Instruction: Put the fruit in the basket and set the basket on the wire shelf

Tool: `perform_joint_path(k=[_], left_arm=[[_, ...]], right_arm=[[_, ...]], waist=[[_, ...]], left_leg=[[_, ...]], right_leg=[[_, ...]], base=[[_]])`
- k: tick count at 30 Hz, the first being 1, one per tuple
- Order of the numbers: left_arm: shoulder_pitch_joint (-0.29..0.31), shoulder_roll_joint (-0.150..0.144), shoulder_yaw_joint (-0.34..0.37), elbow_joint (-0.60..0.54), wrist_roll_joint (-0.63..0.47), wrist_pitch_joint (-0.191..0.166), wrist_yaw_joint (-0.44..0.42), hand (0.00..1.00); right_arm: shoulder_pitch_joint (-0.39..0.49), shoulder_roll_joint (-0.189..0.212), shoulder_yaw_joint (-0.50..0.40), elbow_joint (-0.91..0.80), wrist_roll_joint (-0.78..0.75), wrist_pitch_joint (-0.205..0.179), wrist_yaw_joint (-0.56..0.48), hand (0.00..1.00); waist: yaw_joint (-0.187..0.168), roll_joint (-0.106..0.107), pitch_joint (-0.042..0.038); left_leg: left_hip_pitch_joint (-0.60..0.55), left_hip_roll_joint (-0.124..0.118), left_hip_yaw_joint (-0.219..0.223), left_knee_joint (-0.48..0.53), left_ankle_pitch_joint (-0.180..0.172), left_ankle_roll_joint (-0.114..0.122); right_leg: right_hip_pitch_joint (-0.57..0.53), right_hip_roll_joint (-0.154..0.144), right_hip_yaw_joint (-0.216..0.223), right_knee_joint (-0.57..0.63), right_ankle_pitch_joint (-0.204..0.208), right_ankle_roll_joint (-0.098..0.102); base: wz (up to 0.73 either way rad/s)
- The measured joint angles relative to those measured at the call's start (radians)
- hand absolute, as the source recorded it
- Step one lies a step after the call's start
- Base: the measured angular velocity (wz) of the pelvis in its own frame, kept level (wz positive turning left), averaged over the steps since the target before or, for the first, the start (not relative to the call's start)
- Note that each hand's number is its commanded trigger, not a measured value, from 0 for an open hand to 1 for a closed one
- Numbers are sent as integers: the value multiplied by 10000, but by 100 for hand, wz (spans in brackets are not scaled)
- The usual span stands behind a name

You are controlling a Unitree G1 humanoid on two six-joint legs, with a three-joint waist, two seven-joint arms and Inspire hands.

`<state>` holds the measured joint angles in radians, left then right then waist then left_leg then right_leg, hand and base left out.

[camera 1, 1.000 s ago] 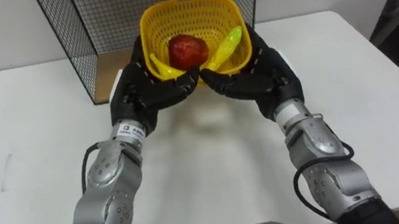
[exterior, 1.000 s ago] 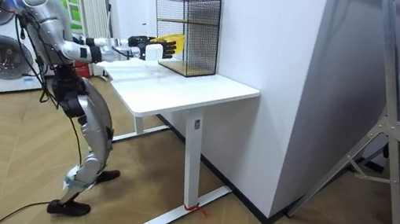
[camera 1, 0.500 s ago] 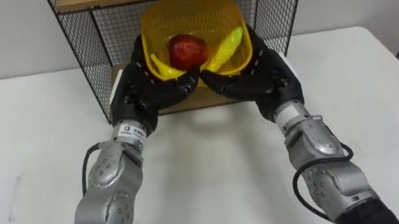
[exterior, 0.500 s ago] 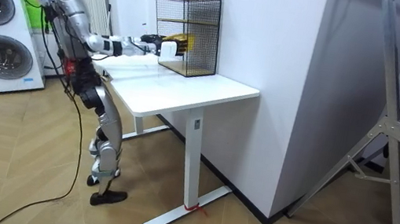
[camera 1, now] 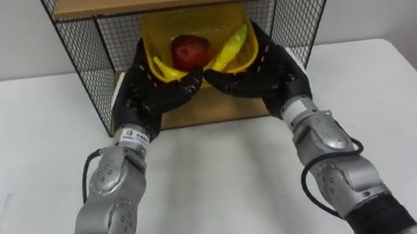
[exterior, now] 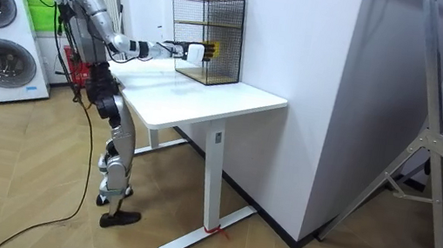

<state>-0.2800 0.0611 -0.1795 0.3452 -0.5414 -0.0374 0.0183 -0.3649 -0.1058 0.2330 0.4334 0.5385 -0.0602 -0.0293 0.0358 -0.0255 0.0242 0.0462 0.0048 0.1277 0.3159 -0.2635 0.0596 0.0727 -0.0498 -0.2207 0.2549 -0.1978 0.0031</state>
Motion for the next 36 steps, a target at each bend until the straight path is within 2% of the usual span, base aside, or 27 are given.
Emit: perform_joint_path(k=[5,7,8,12,16,19,27,33,35,36], left_arm=[[-404,-21,13,679,-23,233,10,0],[-779,-18,17,1087,-288,386,13,0],[-836,-20,25,1120,-365,417,15,0],[-1034,-57,145,1379,-372,596,21,0],[-1253,-105,209,1770,-365,851,29,0],[-1256,-91,230,1777,-365,1040,31,0],[-1268,-71,223,1944,-356,1113,161,0],[-1253,108,388,1920,-248,1167,161,0],[-1252,152,400,1893,-49,1182,161,0],[-1245,176,395,1857,117,1185,161,0]], right_arm=[[-391,72,-5,624,52,197,-37,0],[-841,56,-22,1157,145,343,-45,0],[-922,50,-35,1223,148,377,-47,0],[-1338,56,-60,1827,169,411,-37,0],[-1770,105,-49,2616,199,607,-37,0],[-1800,112,-17,2736,259,660,-38,0],[-1801,181,91,2940,245,662,-38,0],[-1747,200,102,2927,-306,661,4,0],[-1747,182,92,2907,-406,661,4,0],[-1739,177,93,2903,-428,661,13,0]], waist=[[-11,54,34],[-32,169,107],[-34,197,115],[-20,243,101],[10,253,95],[2,267,89],[-56,315,85],[-49,322,83],[-60,335,58],[-57,356,12]], left_leg=[[-8,-9,19,-116,65,4],[-18,-10,28,-129,71,11],[-29,-10,35,-132,72,12],[-17,-6,31,-156,94,-8],[-13,-6,0,-163,98,-9],[-20,-6,-26,-163,101,-13],[82,-1,-80,-164,117,-22],[73,2,-121,-180,130,-39],[51,2,-133,-179,132,-41],[46,2,-143,-179,132,-41]], right_leg=[[-21,8,12,-106,61,1],[-29,8,14,-123,84,6],[-43,8,15,-126,88,6],[-41,16,17,-148,91,2],[-16,22,12,-180,99,-9],[-5,24,-14,-183,100,-9],[175,54,-33,-352,160,-24],[174,66,-42,-346,171,-28],[156,69,-46,-343,171,-29],[156,69,-59,-343,171,-29]], base=[[0],[0],[0],[0],[0],[1],[1],[0],[0],[4]])
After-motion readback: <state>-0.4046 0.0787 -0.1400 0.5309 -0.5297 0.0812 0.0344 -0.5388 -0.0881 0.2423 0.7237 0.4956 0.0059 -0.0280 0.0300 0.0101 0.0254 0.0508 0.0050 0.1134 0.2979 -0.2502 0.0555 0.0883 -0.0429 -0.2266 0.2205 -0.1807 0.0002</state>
